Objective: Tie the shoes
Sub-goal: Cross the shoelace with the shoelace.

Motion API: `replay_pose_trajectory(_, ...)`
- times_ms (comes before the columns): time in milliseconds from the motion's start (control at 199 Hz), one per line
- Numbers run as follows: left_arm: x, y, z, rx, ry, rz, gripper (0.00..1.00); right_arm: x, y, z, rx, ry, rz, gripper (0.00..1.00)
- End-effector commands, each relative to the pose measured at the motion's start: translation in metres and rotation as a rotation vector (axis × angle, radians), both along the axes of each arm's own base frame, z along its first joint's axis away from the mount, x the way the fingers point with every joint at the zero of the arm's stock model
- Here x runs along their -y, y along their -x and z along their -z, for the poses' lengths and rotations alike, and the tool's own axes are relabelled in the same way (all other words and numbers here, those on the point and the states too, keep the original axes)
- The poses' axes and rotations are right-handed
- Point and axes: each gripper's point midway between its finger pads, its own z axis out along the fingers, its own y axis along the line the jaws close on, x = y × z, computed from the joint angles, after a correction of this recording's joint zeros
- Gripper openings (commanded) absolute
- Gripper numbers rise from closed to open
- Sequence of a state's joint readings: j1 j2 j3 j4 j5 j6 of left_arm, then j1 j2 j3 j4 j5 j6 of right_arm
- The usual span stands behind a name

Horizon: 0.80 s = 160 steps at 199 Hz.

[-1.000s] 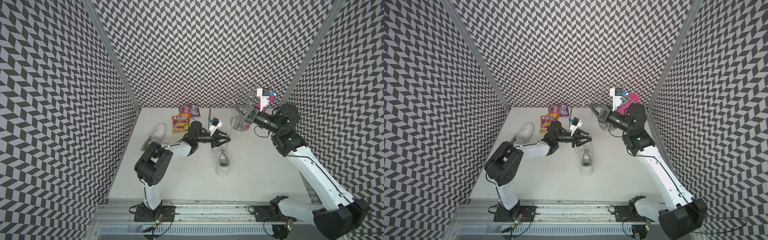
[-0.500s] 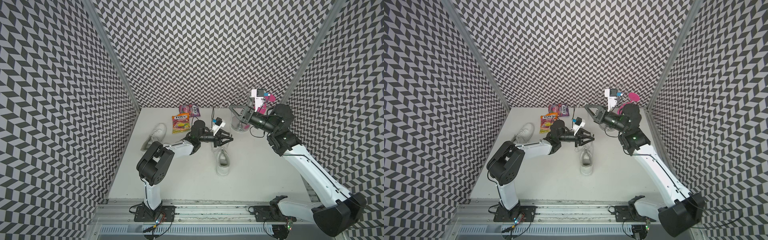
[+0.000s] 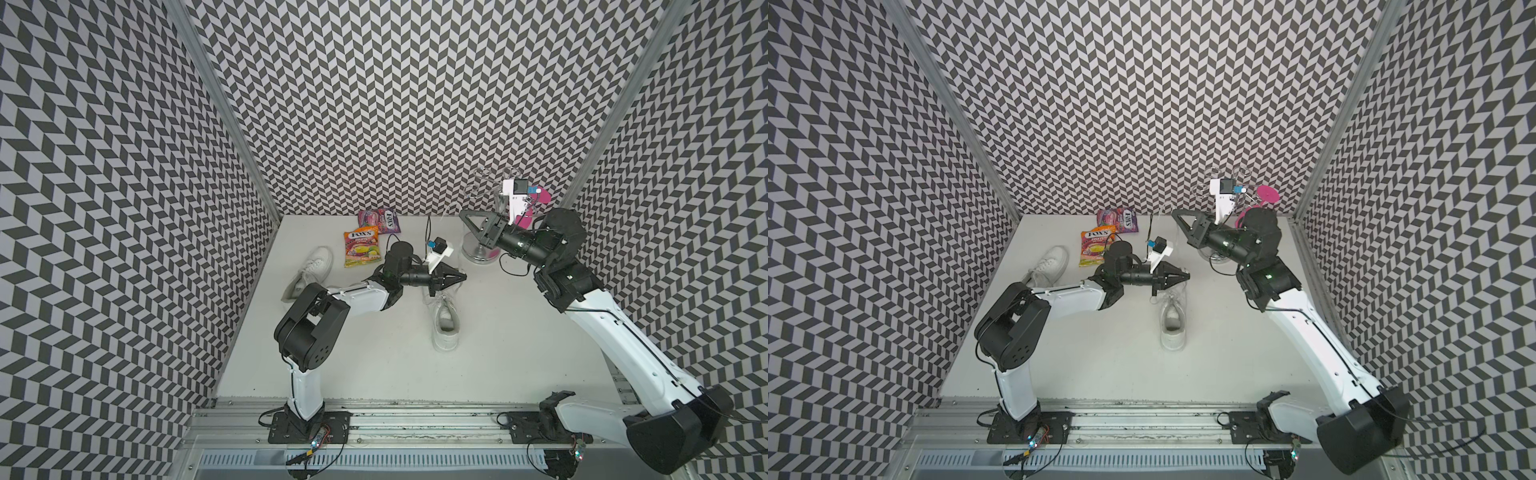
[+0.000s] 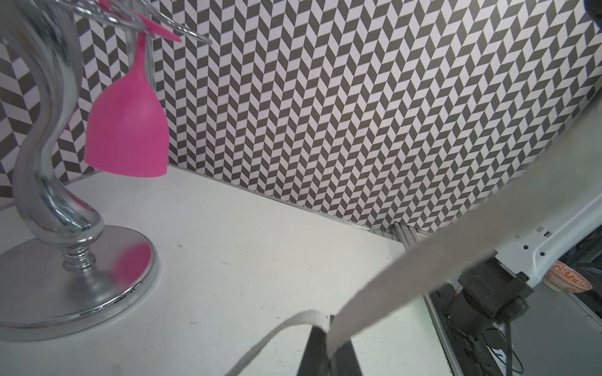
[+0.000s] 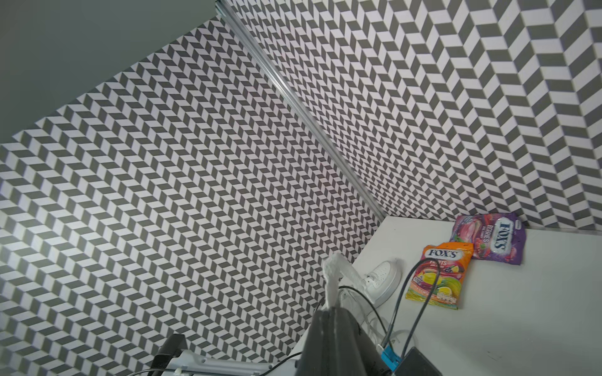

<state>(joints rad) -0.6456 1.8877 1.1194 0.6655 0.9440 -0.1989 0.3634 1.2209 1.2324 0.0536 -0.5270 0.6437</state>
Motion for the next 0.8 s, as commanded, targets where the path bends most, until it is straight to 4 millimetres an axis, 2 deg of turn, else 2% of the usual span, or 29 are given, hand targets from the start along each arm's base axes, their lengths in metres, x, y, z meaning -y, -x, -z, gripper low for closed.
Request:
replay_pose_trajectory(0,-0.006,0.017,-0.019,0.053,0.037,0.056,0.0,0.031,-0.008,-0.003,0.084,0.045,0.113,0.0)
replay_pose_trajectory(136,-0.01,0.027,-0.022,0.072,0.047,0.09,0.0,0.047,-0.029,0.027,0.074,0.058,0.149,0.0)
replay_pose_trajectory(367,-0.011,0.033,-0.022,0.074,0.056,0.123,0.0,0.031,-0.079,0.074,0.003,0.082,0.124,0.0)
replay_pose_trajectory(482,-0.013,0.036,-0.023,0.08,0.06,0.128,0.0,0.01,-0.1,0.103,-0.072,0.087,0.058,0.0)
replay_pose_trajectory(573,-0.015,0.037,-0.024,0.083,0.064,0.131,0.0,-0.018,-0.113,0.127,-0.12,0.114,-0.002,0.0)
replay_pose_trajectory(673,-0.018,0.036,-0.025,0.081,0.072,0.127,0.0,-0.046,-0.122,0.151,-0.16,0.138,-0.069,0.0)
replay_pose_trajectory(779,-0.022,0.036,-0.026,0.078,0.085,0.123,0.0,-0.065,-0.128,0.17,-0.187,0.143,-0.112,0.0)
replay_pose_trajectory(799,-0.022,0.036,-0.026,0.078,0.087,0.123,0.0,-0.068,-0.129,0.174,-0.19,0.151,-0.12,0.04)
